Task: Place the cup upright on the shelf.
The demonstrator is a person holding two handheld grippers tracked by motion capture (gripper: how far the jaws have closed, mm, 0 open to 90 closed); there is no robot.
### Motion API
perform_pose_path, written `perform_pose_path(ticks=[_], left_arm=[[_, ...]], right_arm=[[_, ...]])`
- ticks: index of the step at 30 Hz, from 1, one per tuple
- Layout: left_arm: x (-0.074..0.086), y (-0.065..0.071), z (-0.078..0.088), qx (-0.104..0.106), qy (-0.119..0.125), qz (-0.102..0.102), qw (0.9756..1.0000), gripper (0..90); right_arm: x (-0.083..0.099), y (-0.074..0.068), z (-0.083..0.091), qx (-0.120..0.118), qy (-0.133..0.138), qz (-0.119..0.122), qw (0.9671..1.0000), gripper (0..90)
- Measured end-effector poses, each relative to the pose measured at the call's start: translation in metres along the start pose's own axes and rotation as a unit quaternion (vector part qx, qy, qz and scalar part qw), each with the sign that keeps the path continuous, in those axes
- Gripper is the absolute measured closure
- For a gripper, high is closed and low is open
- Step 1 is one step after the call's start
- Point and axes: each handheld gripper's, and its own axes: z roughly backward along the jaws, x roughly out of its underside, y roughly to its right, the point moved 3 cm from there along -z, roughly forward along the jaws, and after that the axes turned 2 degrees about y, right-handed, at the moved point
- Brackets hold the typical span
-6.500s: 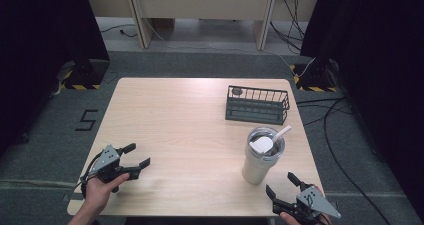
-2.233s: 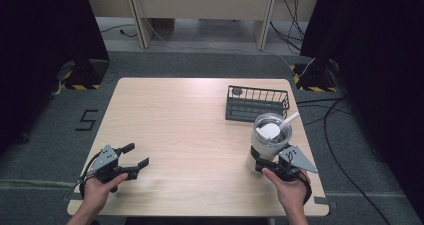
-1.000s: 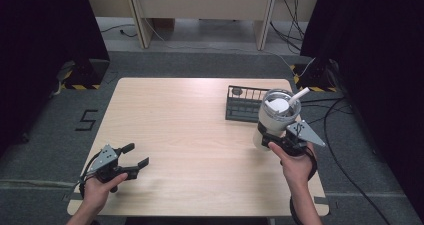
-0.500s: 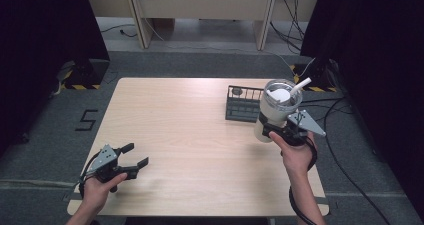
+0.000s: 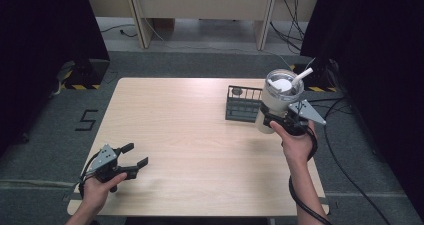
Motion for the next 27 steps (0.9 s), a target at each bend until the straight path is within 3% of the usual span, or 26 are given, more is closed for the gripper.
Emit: perform_pose_path(ticks=[27], left_arm=[[0.0, -0.001, 0.001, 0.0, 0.002, 0.001, 1.0, 16.2]], right_arm=[[-0.022, 0.011, -0.037, 0.019, -0.002, 0.011, 0.9998, 10.8]])
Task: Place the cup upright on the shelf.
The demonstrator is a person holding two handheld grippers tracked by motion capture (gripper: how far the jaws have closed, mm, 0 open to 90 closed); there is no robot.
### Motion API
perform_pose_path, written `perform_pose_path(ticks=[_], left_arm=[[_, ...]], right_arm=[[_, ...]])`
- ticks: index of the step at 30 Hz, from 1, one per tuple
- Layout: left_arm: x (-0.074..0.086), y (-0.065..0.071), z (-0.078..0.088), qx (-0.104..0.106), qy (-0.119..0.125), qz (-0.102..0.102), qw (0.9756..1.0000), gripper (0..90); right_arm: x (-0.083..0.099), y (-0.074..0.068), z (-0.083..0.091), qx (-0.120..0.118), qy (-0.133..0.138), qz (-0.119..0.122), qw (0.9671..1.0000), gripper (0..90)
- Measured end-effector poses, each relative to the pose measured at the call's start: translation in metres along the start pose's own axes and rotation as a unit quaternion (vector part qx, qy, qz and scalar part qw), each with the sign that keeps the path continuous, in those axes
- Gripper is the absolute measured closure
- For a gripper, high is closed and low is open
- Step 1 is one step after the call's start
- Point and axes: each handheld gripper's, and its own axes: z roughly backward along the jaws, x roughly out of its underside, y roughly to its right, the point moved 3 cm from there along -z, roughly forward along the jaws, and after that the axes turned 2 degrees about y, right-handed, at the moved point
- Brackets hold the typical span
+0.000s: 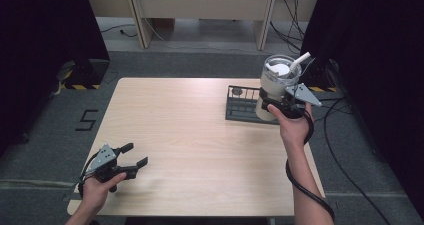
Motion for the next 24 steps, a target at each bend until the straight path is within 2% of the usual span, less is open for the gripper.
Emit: perform_pose_path(ticks=[11, 24], left_arm=[[0.0, 0.0, 0.0, -0.001, 0.001, 0.002, 1.0, 16.2], [0.0, -0.001, 0.001, -0.002, 0.001, 0.004, 1.0, 16.2]], right_arm=[[-0.01, 0.004, -0.016, 0.009, 0.0, 0.001, 1.0, 10.8], [-0.011, 0.011, -0.035, 0.019, -0.004, -0.003, 0.9998, 10.8]])
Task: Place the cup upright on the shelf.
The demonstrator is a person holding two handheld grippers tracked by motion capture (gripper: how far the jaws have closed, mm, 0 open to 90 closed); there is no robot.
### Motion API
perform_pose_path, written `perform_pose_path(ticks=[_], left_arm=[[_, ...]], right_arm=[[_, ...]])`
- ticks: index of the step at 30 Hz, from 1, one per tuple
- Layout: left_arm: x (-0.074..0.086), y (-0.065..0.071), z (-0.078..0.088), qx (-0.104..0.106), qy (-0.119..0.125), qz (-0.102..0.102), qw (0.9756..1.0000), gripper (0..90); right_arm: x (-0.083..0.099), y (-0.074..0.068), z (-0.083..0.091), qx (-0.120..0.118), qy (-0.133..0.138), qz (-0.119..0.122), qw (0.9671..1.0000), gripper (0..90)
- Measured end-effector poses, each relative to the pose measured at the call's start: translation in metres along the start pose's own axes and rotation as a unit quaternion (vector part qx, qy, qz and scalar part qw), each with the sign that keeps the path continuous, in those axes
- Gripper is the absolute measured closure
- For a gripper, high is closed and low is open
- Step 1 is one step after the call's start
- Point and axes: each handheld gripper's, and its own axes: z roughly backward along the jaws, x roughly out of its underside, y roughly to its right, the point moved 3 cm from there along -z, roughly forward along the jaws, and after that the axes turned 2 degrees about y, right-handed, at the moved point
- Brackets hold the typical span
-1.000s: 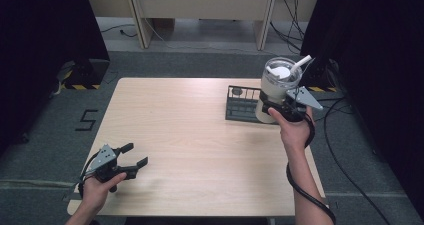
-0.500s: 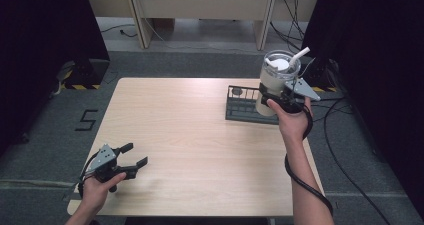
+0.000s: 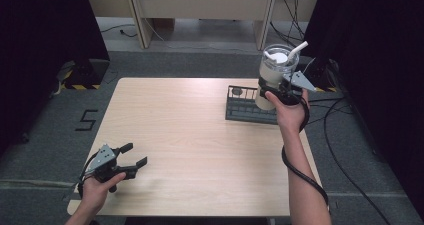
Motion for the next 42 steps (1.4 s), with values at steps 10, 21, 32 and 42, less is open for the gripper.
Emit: perform_pose_path(ticks=[10, 21, 32, 42], left_arm=[[0.0, -0.001, 0.0, 0.0, 0.0, 0.002, 1.0, 16.2], [0.0, -0.001, 0.001, 0.0, 0.0, 0.003, 1.0, 16.2], [0.001, -0.001, 0.001, -0.001, 0.0, 0.004, 1.0, 16.2], [0.001, -0.002, 0.001, 0.0, -0.001, 0.005, 1.0, 16.2]], right_arm=[[0.001, 0.004, -0.018, 0.009, -0.009, -0.003, 0.9999, 10.8], [0.006, 0.007, -0.037, 0.014, -0.015, -0.011, 0.9997, 10.8], [0.012, 0.008, -0.05, 0.018, -0.022, -0.017, 0.9995, 10.8], [0.017, 0.009, -0.057, 0.02, -0.028, -0.017, 0.9992, 10.8]])
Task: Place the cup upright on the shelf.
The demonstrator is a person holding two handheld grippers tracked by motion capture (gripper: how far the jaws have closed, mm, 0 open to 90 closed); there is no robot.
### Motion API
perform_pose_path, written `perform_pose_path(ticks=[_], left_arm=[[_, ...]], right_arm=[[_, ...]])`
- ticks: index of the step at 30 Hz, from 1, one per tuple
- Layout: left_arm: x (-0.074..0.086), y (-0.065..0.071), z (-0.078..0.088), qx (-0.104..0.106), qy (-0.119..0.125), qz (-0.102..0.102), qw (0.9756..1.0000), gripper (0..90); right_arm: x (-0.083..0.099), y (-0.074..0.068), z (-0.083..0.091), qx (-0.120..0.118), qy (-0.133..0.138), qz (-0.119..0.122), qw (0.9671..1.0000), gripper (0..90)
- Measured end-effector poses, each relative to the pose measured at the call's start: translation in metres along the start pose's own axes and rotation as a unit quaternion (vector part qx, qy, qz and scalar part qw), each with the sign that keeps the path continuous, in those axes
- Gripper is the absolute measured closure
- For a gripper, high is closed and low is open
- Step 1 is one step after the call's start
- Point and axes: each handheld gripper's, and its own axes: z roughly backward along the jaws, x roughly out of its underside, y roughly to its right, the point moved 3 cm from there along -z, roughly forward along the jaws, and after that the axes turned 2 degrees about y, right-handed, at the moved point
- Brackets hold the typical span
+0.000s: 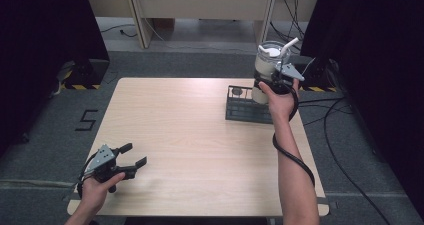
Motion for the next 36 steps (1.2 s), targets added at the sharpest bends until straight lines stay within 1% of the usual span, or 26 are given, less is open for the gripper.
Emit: perform_pose_path(ticks=[10, 24, 29, 36], left_arm=[[0.001, 0.0, -0.001, 0.0, -0.001, 0.001, 1.0, 16.2], [0.001, 0.001, -0.001, 0.002, -0.001, 0.001, 1.0, 16.3], [0.001, 0.0, -0.001, 0.002, -0.002, 0.002, 1.0, 16.3], [0.001, 0.001, -0.001, 0.002, -0.002, 0.001, 1.0, 16.3]], right_arm=[[0.007, 0.002, -0.005, 0.004, -0.007, 0.0, 1.0, 10.8], [0.017, 0.0, -0.008, 0.003, -0.013, -0.001, 0.9999, 10.7], [0.026, 0.0, -0.01, 0.003, -0.019, -0.003, 0.9998, 10.8], [0.03, -0.001, -0.012, 0.004, -0.022, -0.004, 0.9997, 10.8]])
